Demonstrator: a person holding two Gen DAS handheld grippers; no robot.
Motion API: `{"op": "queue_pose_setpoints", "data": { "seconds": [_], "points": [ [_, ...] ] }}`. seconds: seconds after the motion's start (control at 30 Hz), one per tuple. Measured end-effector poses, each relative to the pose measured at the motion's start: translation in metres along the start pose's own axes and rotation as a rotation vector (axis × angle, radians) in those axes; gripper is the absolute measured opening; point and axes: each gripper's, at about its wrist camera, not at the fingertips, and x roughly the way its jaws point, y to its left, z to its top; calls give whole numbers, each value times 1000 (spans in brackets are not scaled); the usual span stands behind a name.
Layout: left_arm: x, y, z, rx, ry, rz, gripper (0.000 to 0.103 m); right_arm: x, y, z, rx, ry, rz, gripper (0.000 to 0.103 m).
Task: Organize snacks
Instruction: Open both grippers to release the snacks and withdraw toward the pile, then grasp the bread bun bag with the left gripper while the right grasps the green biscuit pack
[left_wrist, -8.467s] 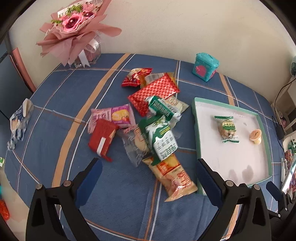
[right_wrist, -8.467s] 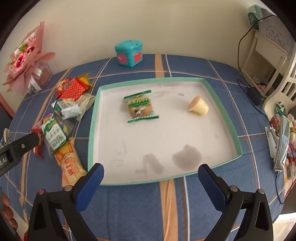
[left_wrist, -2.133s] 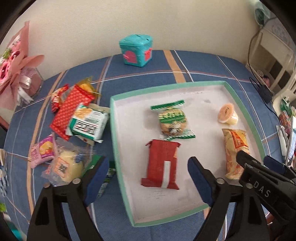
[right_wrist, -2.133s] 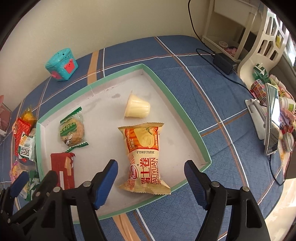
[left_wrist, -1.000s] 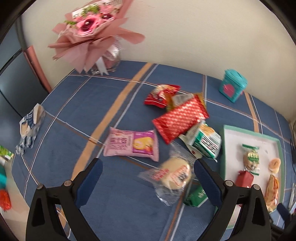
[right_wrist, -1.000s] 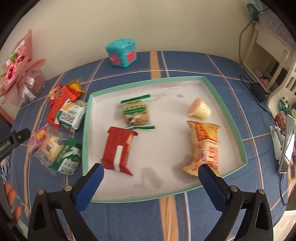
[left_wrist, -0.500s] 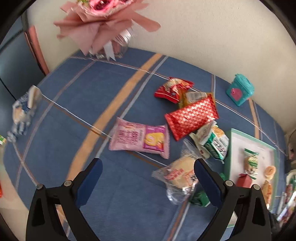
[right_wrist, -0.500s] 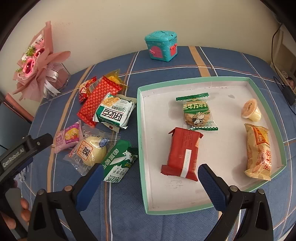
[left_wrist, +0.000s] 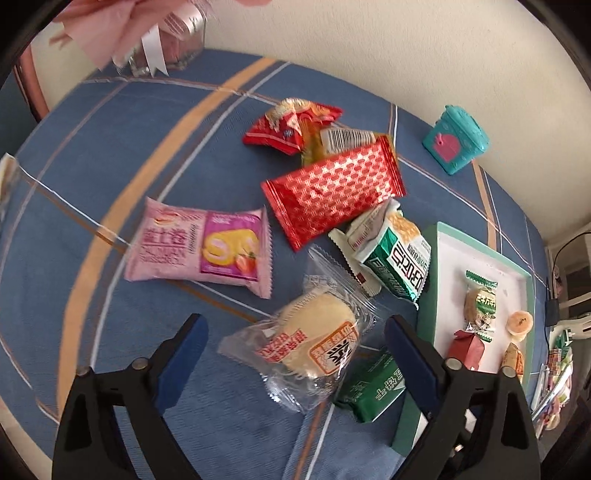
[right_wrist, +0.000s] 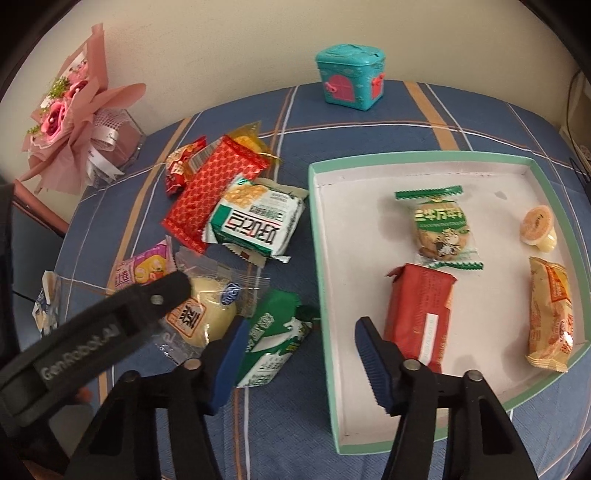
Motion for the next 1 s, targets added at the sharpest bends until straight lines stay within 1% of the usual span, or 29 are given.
{"op": "queue_pose_setpoints", "data": {
  "seconds": [0.03, 0.07, 0.13, 0.23, 0.37, 0.4, 0.5, 0.67, 0.8, 0.83, 0.87, 0.9, 0.93, 1.0],
  "points": [
    [3, 0, 0, -5, 8, -2, 88, 2, 2, 0, -5, 5, 8, 54],
    [6, 1, 0, -11, 16, -6, 87, 4, 4, 0, -10, 11, 15, 52],
    [11, 2, 0, -20, 26, -7, 84, 8, 8, 0, -19, 18, 22, 51],
    [15, 2, 0, -32, 40, -38, 83, 14, 14, 0, -34, 31, 20, 47],
    [21, 0, -4, -24, 58, -43, 78, 25, 21, -1, -52, 57, 21, 47],
    [22, 0, -4, -23, 61, -44, 76, 27, 22, -2, -57, 59, 17, 47],
    [25, 3, -3, -37, 70, -60, 73, 32, 25, -4, -68, 73, 7, 47],
    [24, 3, -5, -26, 76, -54, 73, 50, 20, -8, -50, 133, 1, 35],
    [28, -1, -4, -21, 78, -51, 73, 51, 19, -7, -47, 130, 7, 32],
    [31, -3, -5, -19, 95, -55, 72, 51, 19, -8, -50, 129, 6, 32],
    [34, -4, -5, -20, 107, -60, 71, 51, 19, -7, -51, 128, 5, 32],
    [36, -5, -5, -21, 116, -66, 67, 51, 19, -7, -53, 128, 4, 32],
    [37, -5, -6, -21, 121, -72, 65, 51, 19, -8, -54, 128, 5, 32],
    [37, -7, -5, -11, 117, -68, 63, 50, 18, -9, -52, 129, 5, 30]
  ]
}}
